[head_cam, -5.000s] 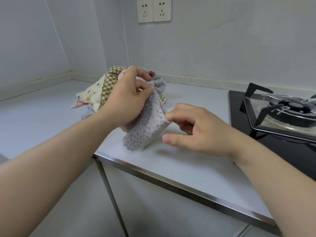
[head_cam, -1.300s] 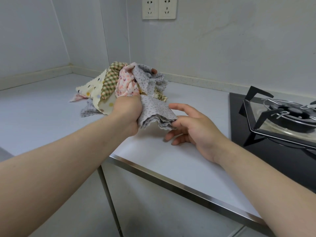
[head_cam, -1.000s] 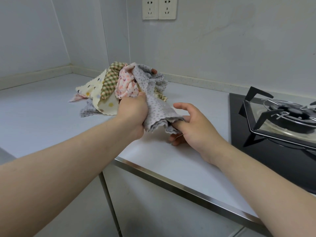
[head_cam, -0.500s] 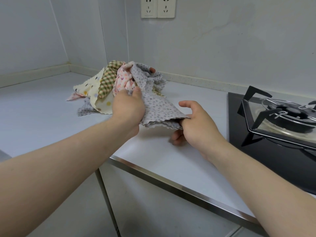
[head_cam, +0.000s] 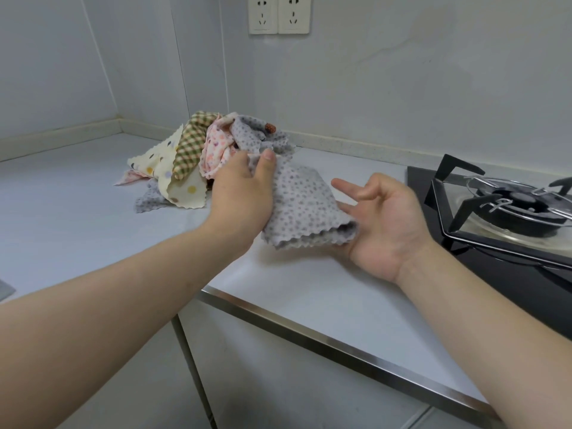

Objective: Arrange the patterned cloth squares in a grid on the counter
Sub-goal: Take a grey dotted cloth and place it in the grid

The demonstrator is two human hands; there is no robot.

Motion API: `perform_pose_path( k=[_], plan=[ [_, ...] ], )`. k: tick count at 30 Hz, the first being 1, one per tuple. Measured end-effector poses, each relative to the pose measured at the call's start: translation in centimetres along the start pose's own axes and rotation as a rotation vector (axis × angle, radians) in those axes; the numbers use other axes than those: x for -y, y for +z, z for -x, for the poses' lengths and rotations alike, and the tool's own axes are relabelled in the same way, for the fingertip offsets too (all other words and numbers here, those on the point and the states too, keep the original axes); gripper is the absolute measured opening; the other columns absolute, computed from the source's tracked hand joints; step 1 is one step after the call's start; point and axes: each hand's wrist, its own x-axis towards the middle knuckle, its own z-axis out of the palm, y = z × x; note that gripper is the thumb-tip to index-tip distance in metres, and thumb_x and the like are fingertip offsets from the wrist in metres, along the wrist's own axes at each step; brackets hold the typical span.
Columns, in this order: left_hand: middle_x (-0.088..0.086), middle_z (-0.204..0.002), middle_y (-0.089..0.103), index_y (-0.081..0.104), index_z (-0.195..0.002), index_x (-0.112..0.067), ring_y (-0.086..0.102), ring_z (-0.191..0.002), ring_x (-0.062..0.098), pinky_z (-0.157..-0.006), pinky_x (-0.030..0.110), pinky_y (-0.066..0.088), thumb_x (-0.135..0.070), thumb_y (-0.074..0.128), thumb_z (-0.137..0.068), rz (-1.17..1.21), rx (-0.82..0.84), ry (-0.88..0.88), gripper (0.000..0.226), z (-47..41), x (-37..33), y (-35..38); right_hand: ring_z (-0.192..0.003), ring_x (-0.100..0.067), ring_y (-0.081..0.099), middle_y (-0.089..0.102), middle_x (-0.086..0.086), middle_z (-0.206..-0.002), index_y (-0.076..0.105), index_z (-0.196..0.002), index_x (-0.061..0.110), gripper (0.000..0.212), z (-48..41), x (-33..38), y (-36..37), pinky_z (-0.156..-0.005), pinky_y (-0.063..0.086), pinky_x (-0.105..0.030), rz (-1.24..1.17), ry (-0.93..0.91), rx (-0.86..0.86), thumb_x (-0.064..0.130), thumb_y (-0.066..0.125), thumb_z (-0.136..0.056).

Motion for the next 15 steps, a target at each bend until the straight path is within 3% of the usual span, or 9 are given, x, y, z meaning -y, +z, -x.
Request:
perform_pose_path(
  k=[2,6,8,11,15],
  plan=[
    [0.012,-0.095,0.069,0.059,-0.095,-0.009,0.066,-0.090,0.027,-0.078,0.049,0.056,-0.049,0.049,-0.103,-0.058,0.007,0.097,0.042,0.1,-0.1,-0.2,-0.114,-0.038,0.067,0.065,-0.018,-0.128,0.046,-0.141,0.015,0.066,-0.1,0.4,-0.4,-0.105,0.046,-0.053,0.058,0.006,-0.010,0.023,0.052,-0.075],
    [0.005,-0.099,0.070,0.061,-0.103,-0.012,0.066,-0.094,0.021,-0.083,0.050,0.056,-0.051,0.049,-0.102,-0.096,0.094,0.174,0.040,0.4,-0.4,-0.5,-0.093,-0.033,0.075,0.074,-0.014,-0.111,0.066,-0.122,0.008,0.053,-0.5,-0.5,0.3,-0.075,0.061,-0.045,0.310,0.007,-0.146,0.053,0.060,-0.095],
    [0.006,-0.099,0.070,0.061,-0.104,-0.010,0.066,-0.095,0.022,-0.084,0.051,0.055,-0.049,0.050,-0.102,-0.091,0.137,0.187,0.041,0.8,-0.5,-0.3,-0.085,-0.032,0.076,0.077,-0.013,-0.101,0.071,-0.108,0.009,0.050,-0.8,-1.2,0.5,-0.069,0.061,-0.045,0.525,-0.105,-0.256,0.056,0.057,-0.097],
    [0.000,-0.094,0.068,0.062,-0.099,-0.015,0.065,-0.092,0.016,-0.085,0.048,0.054,-0.046,0.050,-0.103,-0.096,0.155,0.188,0.034,1.2,-0.3,-0.1,-0.084,-0.024,0.073,0.076,-0.005,-0.090,0.069,-0.096,0.013,0.053,-1.3,-1.8,0.4,-0.079,0.060,-0.044,0.942,-0.383,-0.379,0.059,0.044,-0.101],
    [0.005,-0.100,0.068,0.062,-0.103,-0.011,0.064,-0.094,0.017,-0.083,0.044,0.055,-0.047,0.048,-0.104,-0.064,0.146,0.103,0.039,1.4,0.0,0.4,-0.069,-0.006,0.054,0.059,0.006,-0.077,0.055,-0.087,0.016,0.049,-0.9,-1.6,0.3,-0.056,0.039,-0.015,1.262,-0.651,-0.483,0.056,0.033,-0.105]
  ],
)
